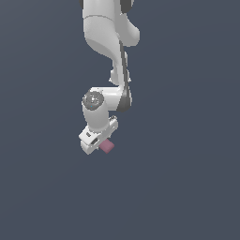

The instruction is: Pick up the object and move it to a goal position.

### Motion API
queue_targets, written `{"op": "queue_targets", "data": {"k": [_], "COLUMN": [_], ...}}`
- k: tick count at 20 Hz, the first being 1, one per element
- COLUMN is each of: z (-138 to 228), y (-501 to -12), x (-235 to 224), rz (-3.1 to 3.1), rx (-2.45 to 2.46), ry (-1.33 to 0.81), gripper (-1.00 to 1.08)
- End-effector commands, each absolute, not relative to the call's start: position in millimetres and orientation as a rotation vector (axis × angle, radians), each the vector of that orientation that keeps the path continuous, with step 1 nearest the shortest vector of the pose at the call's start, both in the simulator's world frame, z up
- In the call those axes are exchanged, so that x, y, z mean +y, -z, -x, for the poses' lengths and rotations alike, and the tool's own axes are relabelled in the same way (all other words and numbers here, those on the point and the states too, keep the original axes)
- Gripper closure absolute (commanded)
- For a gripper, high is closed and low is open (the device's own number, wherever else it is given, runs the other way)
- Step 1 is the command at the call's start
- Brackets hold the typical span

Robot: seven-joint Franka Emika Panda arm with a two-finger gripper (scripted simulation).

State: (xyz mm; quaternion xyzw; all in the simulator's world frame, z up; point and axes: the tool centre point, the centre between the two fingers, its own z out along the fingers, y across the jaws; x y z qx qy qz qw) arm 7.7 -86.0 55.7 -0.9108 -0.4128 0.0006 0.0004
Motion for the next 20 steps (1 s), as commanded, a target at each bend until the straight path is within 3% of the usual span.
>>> {"op": "queue_targets", "data": {"k": [1, 11, 20], "z": [-8, -11, -14], "y": [-76, -159, -183], "x": [-79, -51, -43], "rz": [2.861, 2.861, 2.862], "rx": [-1.298, -1.298, -1.297], "ry": [0.0, 0.0, 0.0], "gripper": [1.08, 1.08, 1.08]}}
